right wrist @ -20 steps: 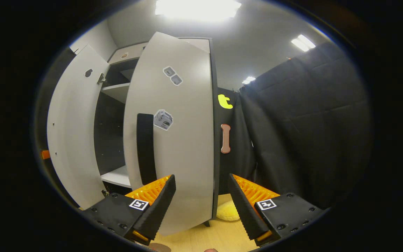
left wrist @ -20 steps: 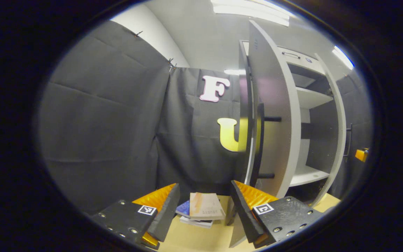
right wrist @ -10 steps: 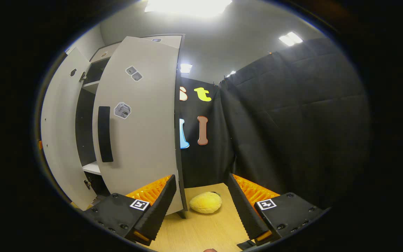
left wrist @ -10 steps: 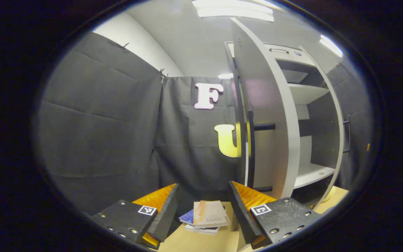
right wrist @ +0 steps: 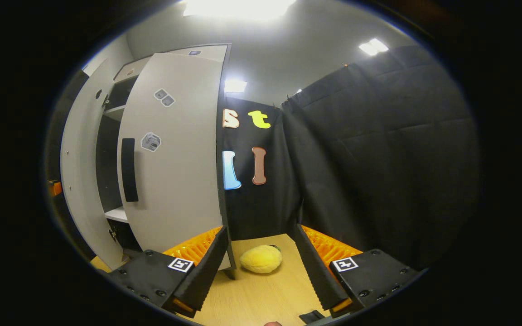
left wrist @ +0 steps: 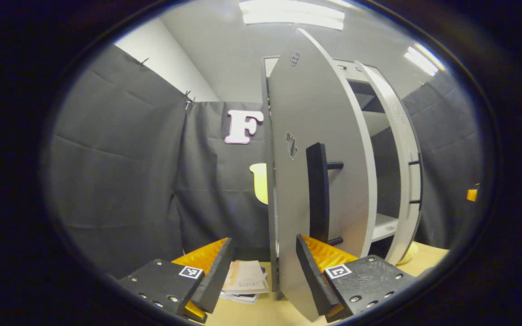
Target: Grasp the bottle in the cabinet with the left hand and place it on the coaster, then close the right door with the right hand and the left door with the left hand.
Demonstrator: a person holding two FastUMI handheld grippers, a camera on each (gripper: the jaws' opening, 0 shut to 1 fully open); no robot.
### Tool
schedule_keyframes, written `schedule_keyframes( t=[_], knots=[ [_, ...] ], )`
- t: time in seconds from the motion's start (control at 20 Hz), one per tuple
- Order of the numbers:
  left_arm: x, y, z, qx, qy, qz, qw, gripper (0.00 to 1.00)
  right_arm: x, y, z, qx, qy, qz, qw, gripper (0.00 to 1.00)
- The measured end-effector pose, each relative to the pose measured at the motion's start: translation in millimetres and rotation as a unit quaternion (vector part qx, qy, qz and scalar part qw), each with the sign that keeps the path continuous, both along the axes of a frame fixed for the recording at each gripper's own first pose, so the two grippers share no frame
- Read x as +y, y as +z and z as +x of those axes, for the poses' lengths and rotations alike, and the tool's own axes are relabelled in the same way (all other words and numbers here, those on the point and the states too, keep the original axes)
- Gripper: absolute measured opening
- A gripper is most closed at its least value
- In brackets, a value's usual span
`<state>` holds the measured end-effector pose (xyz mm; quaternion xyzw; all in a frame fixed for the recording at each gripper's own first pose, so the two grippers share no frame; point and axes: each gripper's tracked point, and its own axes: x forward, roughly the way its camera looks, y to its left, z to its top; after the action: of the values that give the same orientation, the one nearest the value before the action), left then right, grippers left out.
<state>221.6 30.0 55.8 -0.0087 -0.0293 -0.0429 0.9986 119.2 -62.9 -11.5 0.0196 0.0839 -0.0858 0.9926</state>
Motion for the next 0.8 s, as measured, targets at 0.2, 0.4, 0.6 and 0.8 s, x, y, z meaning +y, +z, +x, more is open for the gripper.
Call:
schedule_keyframes(
  t=[0.2,0.4,0.6,0.8],
  knots=[
    [-35.9,-0.1,10.3,0.003,-0.025,-0.015,1.0,0.87,-22.5,-2.0,-17.1,0.006,-0.016,-0.004,1.0,0.95],
    [-81.0,3.5,26.0,-0.005,-0.059,-0.011,0.998,0.87,-35.6,-7.7,-32.6,0.018,-0.023,0.003,1.0,0.99],
    [-99.6,9.2,6.8,-0.013,-0.068,0.002,0.998,0.84,-38.3,-9.6,-38.2,0.022,-0.006,0.007,1.0,0.95],
    [-101.0,7.5,-31.5,-0.009,-0.058,0.018,0.998,0.87,-28.6,-9.1,-36.4,0.021,0.035,0.015,0.999,0.95]
  ],
)
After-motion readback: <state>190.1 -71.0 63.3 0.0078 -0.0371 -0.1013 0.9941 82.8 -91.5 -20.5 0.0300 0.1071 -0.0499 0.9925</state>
